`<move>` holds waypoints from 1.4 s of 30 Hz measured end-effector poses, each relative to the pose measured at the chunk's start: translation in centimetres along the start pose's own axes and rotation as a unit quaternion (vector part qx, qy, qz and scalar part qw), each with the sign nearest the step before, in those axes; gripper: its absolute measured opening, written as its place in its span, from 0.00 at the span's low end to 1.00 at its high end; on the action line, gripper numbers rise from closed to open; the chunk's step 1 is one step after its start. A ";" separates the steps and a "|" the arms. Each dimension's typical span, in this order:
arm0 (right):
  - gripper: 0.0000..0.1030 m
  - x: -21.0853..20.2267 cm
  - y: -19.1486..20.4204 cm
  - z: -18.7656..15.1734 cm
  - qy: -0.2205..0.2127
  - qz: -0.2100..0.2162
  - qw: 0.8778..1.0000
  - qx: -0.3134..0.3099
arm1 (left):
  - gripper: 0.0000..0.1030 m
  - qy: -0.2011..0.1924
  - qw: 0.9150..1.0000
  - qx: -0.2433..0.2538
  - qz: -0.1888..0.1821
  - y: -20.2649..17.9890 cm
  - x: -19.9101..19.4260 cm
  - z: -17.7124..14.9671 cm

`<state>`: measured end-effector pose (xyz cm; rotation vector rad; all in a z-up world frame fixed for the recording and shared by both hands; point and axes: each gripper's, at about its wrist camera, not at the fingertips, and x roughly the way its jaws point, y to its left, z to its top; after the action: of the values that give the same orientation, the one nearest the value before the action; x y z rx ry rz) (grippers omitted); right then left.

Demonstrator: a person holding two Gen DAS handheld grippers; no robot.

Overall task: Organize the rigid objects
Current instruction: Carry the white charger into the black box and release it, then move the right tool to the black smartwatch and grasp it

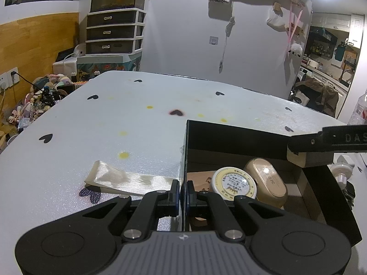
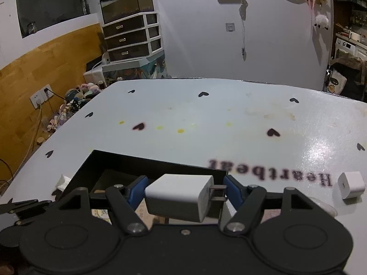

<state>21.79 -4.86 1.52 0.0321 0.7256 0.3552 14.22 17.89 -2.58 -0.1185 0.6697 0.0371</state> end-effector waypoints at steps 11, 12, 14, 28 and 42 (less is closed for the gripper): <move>0.75 -0.1 0.2 0.1 0.007 0.000 1.000 -0.004 | 0.05 0.001 1.000 0.000 0.000 0.0 0.0 0.0; 0.75 -0.2 0.3 0.1 0.009 0.003 1.000 -0.004 | 0.05 0.000 1.000 0.000 0.000 0.0 0.0 0.0; 0.76 -0.5 0.4 -0.1 0.013 0.005 1.000 -0.004 | 0.05 0.001 1.000 0.000 0.000 0.0 0.0 0.0; 0.86 -3.7 0.2 -1.9 0.022 0.013 1.000 -0.009 | 0.05 0.001 1.000 0.000 0.001 0.0 0.0 -0.1; 0.92 -7.0 -0.5 -4.2 0.015 0.029 0.999 -0.016 | 0.05 0.003 1.000 0.002 0.003 -0.1 0.0 -0.2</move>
<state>14.33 -8.01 2.84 0.0168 0.7503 0.4242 14.10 17.80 -2.78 -0.1120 0.6753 0.0420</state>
